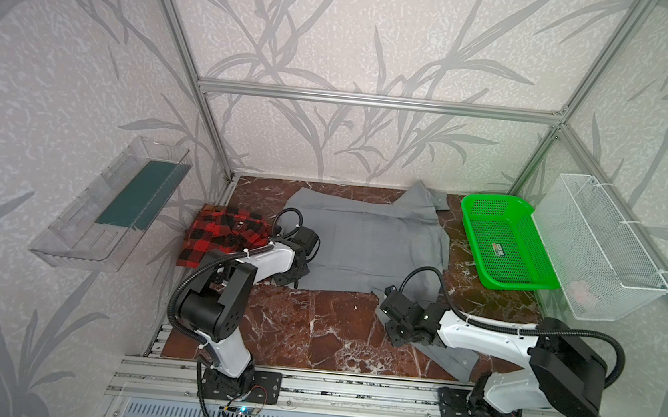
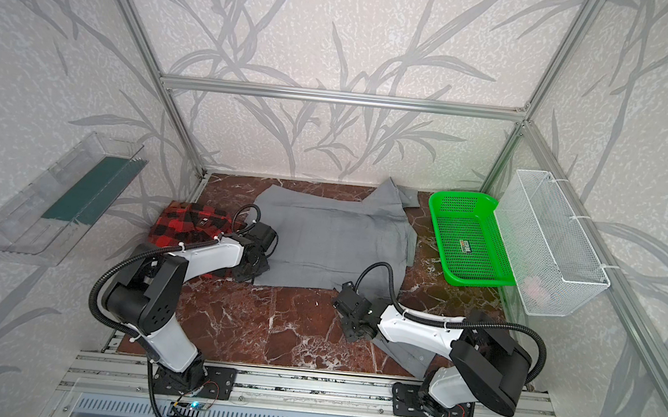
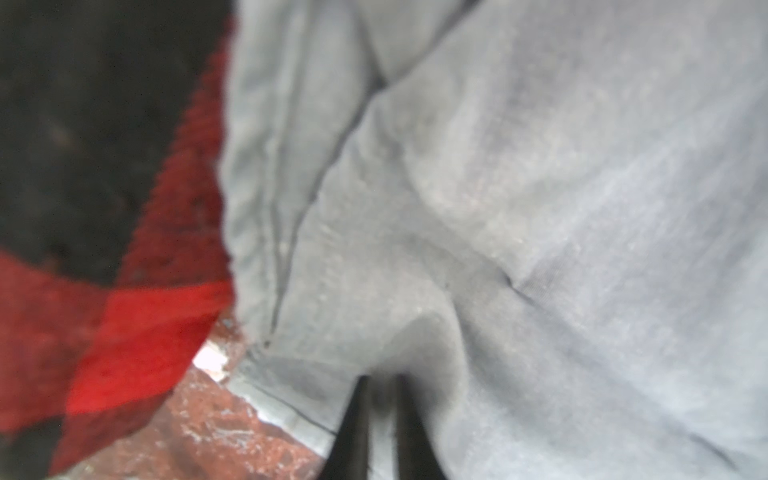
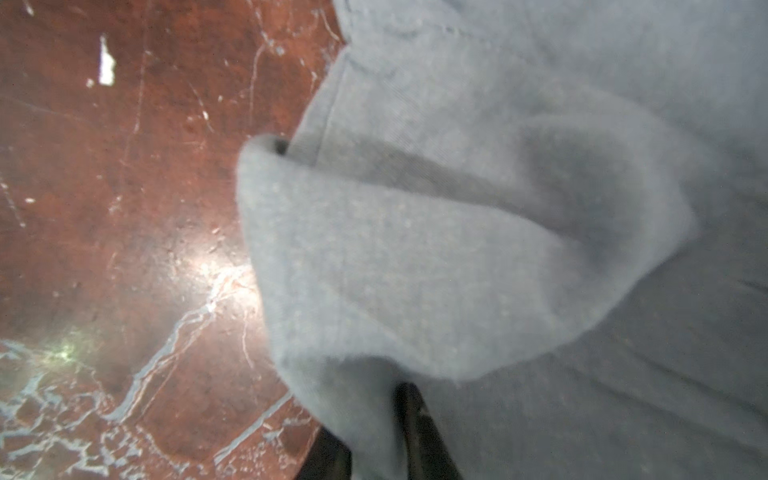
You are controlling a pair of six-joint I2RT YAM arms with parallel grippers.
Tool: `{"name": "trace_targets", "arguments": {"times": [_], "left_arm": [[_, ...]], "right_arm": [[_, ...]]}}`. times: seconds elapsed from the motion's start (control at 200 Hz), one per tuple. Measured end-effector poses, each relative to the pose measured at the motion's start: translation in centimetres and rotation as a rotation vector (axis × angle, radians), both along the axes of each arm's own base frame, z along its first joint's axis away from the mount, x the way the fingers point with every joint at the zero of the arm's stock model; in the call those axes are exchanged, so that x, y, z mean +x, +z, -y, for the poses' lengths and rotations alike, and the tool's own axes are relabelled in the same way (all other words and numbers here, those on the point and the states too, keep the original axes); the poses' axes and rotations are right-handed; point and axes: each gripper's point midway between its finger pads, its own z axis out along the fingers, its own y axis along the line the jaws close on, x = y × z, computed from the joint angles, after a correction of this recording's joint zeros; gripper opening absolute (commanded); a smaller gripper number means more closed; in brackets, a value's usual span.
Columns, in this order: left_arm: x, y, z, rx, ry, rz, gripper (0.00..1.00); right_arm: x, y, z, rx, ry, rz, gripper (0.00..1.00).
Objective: Fold and stack the long sleeve shirts
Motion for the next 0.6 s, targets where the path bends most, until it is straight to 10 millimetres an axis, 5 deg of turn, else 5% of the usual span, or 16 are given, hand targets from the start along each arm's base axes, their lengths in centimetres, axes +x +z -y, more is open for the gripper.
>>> {"name": "trace_targets", "arguments": {"times": [0.19, 0.415, 0.6], "left_arm": [[-1.1, 0.2, 0.0, -0.019, -0.009, 0.0, 0.0], [-4.4, 0.6, 0.2, -0.078, -0.023, -0.067, 0.0], [-5.4, 4.1, 0.6, -0.13, -0.047, -0.022, 0.0]], "right_arm": [[-0.6, 3.0, 1.4, 0.025, -0.006, 0.04, 0.0], [-0.1, 11.4, 3.5, 0.111, -0.013, 0.205, 0.0], [0.1, 17.4, 5.1, 0.149, -0.008, 0.285, 0.0]]}}
